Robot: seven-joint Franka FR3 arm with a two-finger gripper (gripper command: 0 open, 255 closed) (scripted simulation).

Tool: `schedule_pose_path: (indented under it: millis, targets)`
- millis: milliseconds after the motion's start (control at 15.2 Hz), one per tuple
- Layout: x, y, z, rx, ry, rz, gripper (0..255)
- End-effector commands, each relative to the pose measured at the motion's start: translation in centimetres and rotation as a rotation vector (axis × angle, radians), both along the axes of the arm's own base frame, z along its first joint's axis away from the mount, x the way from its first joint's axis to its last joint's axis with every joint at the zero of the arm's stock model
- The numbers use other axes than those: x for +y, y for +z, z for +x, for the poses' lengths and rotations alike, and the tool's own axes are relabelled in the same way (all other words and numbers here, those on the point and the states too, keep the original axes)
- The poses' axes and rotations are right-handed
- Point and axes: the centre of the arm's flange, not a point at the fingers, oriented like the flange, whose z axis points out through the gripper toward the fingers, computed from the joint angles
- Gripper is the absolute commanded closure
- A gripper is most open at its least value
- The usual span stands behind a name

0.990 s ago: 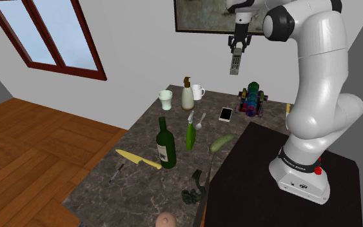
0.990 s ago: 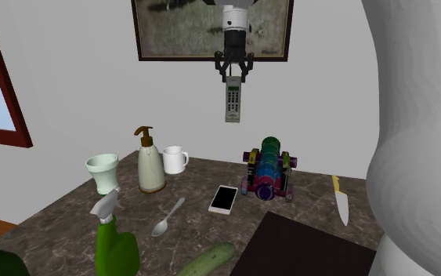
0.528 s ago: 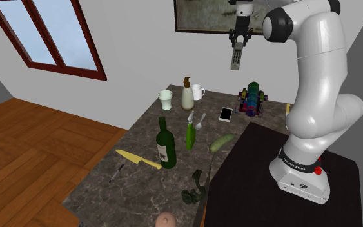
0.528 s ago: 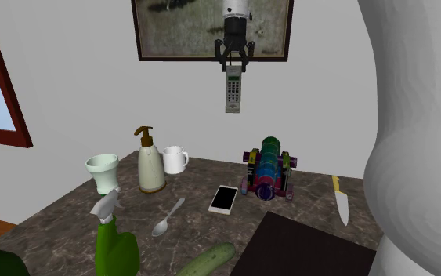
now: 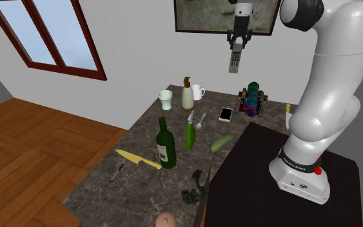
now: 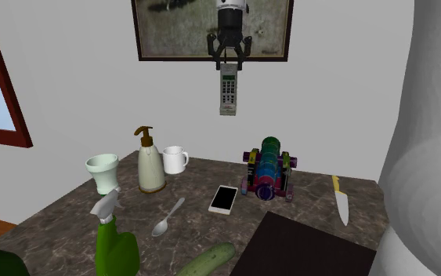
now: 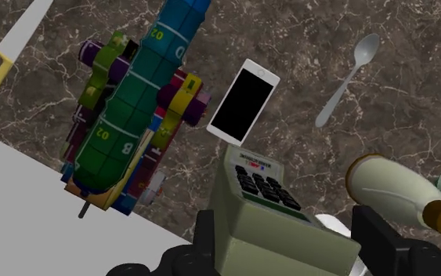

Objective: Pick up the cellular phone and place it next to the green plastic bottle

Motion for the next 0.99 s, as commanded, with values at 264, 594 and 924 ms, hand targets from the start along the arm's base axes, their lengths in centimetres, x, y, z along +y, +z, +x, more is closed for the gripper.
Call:
schedule_pose_path:
  millis: [264, 594, 924]
  targets:
    - [7.8, 0.1, -1.9, 0.0, 0.0, -0.001, 255]
    - [14.2, 0.2, -3.6, 0.0, 0.0, -0.001, 255]
    - [20.6, 0.2, -5.2, 0.0, 0.0, -0.001, 255]
